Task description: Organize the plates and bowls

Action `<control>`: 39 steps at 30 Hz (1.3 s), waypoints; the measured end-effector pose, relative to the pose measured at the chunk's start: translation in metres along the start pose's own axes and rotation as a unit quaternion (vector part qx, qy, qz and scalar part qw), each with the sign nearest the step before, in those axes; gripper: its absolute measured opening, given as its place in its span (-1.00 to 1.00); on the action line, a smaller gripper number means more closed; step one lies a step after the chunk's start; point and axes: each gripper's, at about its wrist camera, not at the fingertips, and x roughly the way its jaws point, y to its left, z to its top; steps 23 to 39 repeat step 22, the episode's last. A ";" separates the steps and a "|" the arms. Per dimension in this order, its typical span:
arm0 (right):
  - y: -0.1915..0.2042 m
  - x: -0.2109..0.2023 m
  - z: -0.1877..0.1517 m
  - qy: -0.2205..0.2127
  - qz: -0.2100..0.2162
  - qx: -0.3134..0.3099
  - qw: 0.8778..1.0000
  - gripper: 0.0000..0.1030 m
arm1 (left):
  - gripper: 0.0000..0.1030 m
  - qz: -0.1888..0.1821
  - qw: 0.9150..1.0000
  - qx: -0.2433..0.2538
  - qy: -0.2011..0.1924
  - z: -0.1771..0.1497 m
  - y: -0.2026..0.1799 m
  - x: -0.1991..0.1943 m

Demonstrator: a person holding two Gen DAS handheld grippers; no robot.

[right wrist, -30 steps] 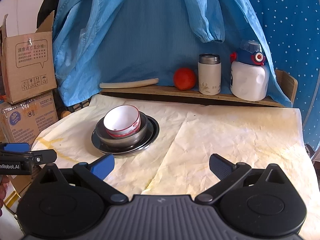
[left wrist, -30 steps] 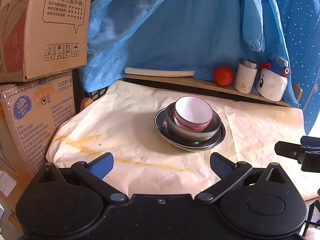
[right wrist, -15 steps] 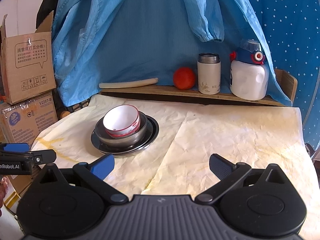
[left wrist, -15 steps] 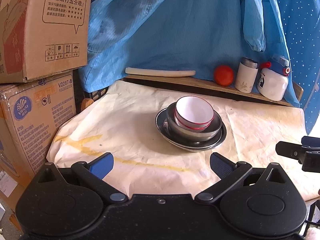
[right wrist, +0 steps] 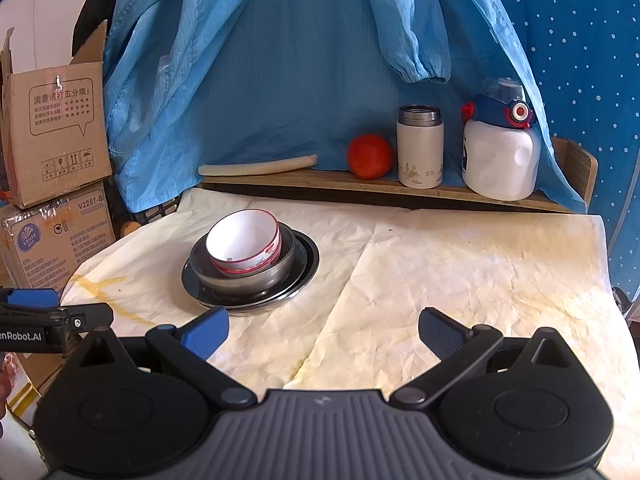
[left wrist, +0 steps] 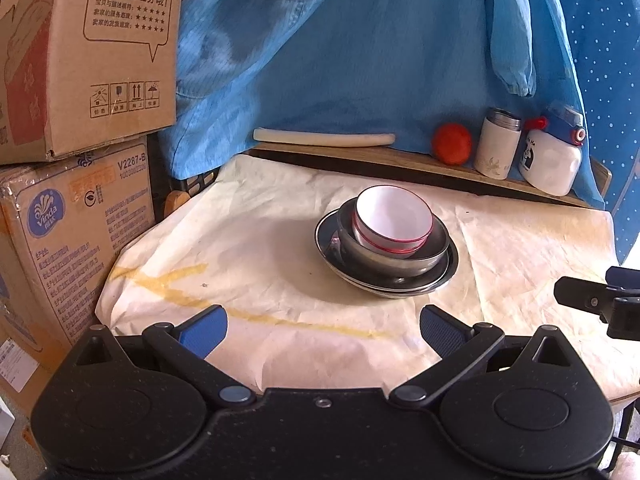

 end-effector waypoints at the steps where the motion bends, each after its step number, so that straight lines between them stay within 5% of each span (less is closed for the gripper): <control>1: 0.000 0.000 0.000 0.000 0.000 0.000 1.000 1.00 | 0.98 0.000 1.000 0.000 0.000 0.000 0.000 0.000; 39: -0.005 0.012 0.002 0.009 0.009 0.002 1.000 1.00 | 0.98 0.004 1.000 0.001 0.003 0.004 -0.003 0.008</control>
